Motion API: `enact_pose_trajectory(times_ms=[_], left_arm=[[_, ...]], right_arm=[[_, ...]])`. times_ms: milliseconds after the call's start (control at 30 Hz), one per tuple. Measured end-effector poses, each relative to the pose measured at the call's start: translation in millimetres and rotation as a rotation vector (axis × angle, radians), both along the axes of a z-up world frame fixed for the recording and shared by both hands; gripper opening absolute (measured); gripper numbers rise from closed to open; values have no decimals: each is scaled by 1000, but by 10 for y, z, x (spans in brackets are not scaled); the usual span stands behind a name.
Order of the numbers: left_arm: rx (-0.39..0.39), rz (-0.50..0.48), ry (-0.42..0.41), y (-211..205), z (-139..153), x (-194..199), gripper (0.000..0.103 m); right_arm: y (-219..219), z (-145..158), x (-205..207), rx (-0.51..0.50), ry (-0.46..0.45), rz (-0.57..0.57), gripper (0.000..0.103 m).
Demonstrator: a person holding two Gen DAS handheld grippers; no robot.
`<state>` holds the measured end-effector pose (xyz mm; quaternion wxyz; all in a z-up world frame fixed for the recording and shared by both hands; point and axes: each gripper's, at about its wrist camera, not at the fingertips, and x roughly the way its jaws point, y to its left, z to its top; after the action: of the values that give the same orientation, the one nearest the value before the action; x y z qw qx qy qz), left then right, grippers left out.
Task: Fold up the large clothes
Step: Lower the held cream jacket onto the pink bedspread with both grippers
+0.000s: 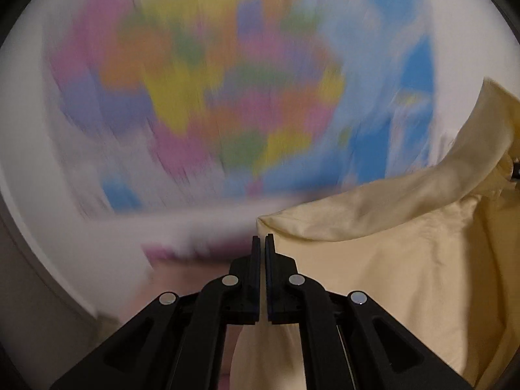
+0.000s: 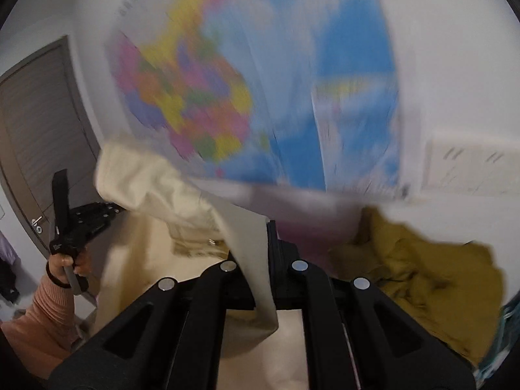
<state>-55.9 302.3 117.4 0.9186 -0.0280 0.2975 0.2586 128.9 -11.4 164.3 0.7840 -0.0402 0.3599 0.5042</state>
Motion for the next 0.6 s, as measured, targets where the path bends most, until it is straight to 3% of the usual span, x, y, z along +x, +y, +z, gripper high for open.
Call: enact_pose_trajectory(times_ms=[67, 133, 300, 333, 367, 400, 433, 467, 533, 567, 600], left_arm=[[-83, 3, 61, 288, -369, 337, 1], [-121, -3, 92, 463, -622, 575, 1], [-221, 6, 162, 808, -1079, 967, 3], [-225, -5, 171, 825, -1122, 1009, 14], [-225, -32, 192, 838, -1178, 1059, 35], [-214, -39, 199, 822, -1196, 1071, 45], [-199, -59, 202, 806, -1211, 1084, 58], [-170, -88, 210, 772, -1217, 1119, 59], [-118, -100, 228, 697, -1202, 1135, 63], [-104, -97, 235, 622, -1228, 1120, 64], [-82, -94, 235, 593, -1213, 1104, 64]], right_arm=[[281, -462, 245, -79, 71, -14, 5], [522, -907, 471, -192, 86, -33, 5], [534, -1482, 1026, -173, 262, -122, 5], [514, -1513, 1092, -173, 265, -135, 5], [490, -1515, 1124, -169, 271, -143, 6], [464, -1519, 1172, -169, 278, -164, 7], [438, -1524, 1197, -177, 283, -188, 14], [416, -1526, 1247, -197, 290, -226, 20], [367, -1449, 1253, -174, 292, -242, 48], [302, -1340, 1205, -161, 270, -254, 53], [242, -1236, 1135, -168, 236, -273, 66]])
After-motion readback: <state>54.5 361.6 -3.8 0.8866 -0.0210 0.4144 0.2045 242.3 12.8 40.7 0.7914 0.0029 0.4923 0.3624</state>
